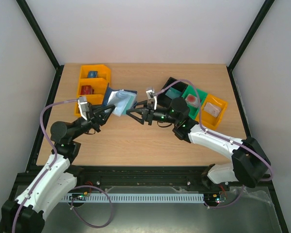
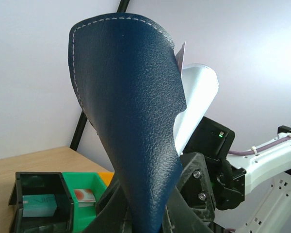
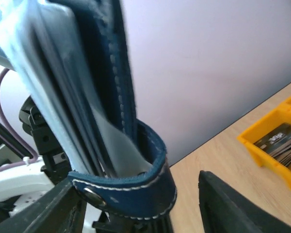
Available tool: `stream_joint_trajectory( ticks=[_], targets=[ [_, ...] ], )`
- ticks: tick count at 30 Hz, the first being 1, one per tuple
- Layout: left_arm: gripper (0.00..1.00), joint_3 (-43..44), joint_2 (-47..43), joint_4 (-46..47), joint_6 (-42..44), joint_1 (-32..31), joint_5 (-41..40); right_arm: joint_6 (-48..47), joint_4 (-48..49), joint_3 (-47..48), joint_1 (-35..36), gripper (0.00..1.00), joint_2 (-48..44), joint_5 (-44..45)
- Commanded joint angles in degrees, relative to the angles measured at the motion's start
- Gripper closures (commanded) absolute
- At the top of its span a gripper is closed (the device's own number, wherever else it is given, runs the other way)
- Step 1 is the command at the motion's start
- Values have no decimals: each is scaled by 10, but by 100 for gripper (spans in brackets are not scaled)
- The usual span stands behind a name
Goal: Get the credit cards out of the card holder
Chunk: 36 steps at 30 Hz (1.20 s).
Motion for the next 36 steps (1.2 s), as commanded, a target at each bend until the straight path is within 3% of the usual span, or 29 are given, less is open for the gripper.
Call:
stream_joint_trajectory(
  ticks=[1, 11, 13, 17, 19, 20, 22, 23, 25, 27, 29, 32, 36],
  targets=[
    [98, 6, -8, 41, -11, -3, 21, 13, 46, 15, -1, 44, 2, 20],
    [98, -2, -7, 34, -8, -14, 43, -2, 36, 51, 9, 48, 14, -5],
    [98, -5, -8, 24, -10, -15, 31, -8, 12, 71, 12, 55, 25, -24],
    [98, -17, -9, 9, -19, -14, 10, -5, 9, 81, 18, 91, 33, -45],
    [95, -19, -13, -15, -13, -14, -19, -13, 1, 74, 18, 98, 22, -36],
    [73, -22, -16, -36, 0, -13, -50, -24, -25, 73, 18, 98, 13, -15],
    [12, -26, -22, -93, 28, -9, -142, -89, -146, 90, 17, 98, -2, 64],
    [2, -25, -22, -129, 41, -3, -198, -122, -232, 109, 17, 98, -4, 133],
    [1, -29, -23, -183, 66, 18, -271, -146, -425, 159, 17, 98, 10, 336],
    [1, -38, -31, -201, 103, 28, -282, -135, -603, 216, 17, 98, 63, 569],
    [1, -44, -39, -220, 104, 28, -293, -131, -752, 269, 17, 98, 138, 702],
    [1, -56, -39, -226, 87, 29, -284, -138, -866, 338, 19, 98, 230, 726],
    [1, -67, -31, -214, 66, 29, -252, -175, -814, 352, 23, 98, 236, 574]
  ],
)
